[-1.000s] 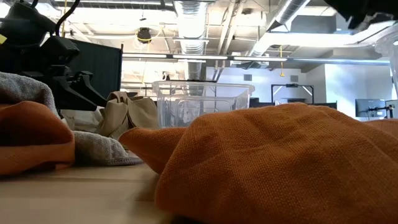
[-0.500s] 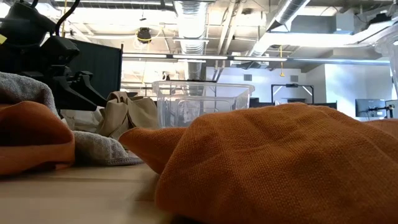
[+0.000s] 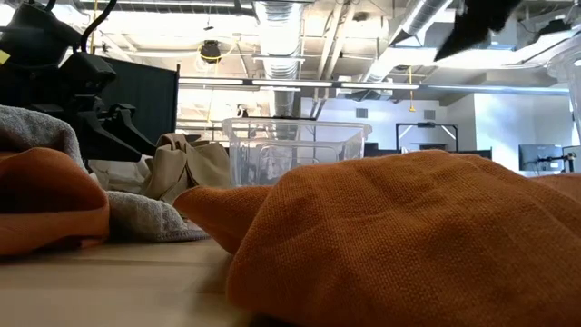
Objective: Sort towels by color in basket
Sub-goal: Put the pink towel into the top transparent bin
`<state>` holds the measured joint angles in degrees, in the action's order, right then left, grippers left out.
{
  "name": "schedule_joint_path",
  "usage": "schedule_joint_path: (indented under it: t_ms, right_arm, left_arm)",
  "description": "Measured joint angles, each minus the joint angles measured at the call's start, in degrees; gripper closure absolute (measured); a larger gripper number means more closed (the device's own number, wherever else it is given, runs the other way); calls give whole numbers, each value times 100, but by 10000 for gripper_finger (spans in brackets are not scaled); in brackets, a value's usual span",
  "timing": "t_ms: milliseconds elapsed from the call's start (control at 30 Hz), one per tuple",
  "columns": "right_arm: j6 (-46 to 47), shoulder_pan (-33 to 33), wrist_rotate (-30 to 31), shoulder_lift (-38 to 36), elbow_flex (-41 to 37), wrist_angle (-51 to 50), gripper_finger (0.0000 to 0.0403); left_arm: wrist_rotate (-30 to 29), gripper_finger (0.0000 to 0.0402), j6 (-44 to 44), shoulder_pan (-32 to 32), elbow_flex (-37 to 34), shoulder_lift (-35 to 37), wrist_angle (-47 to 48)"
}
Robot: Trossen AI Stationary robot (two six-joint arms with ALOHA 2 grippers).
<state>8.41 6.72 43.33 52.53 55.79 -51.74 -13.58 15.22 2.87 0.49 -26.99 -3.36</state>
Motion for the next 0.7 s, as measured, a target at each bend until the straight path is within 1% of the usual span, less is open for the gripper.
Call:
schedule_joint_path:
  t_ms: [67, 167, 367, 567, 700]
  right_arm:
    - [279, -214, 2, 196, 2, -481, 116]
    - [538, -492, 0, 492, 1, -844, 116]
    - [618, -927, 0, 1055, 2, -784, 116]
    - [660, -1187, -113, 1589, 2, -807, 117]
    - [631, -1385, -144, 1754, -173, -535, 117]
  left_arm:
    - [-1, 198, 0, -2, 0, 1, 0]
    - [-1, 198, 0, -2, 0, 1, 0]
    - [2, 198, 0, 1, 0, 0, 0]
    - [2, 198, 0, 1, 0, 1, 0]
    - [0, 198, 0, 0, 0, 0, 0]
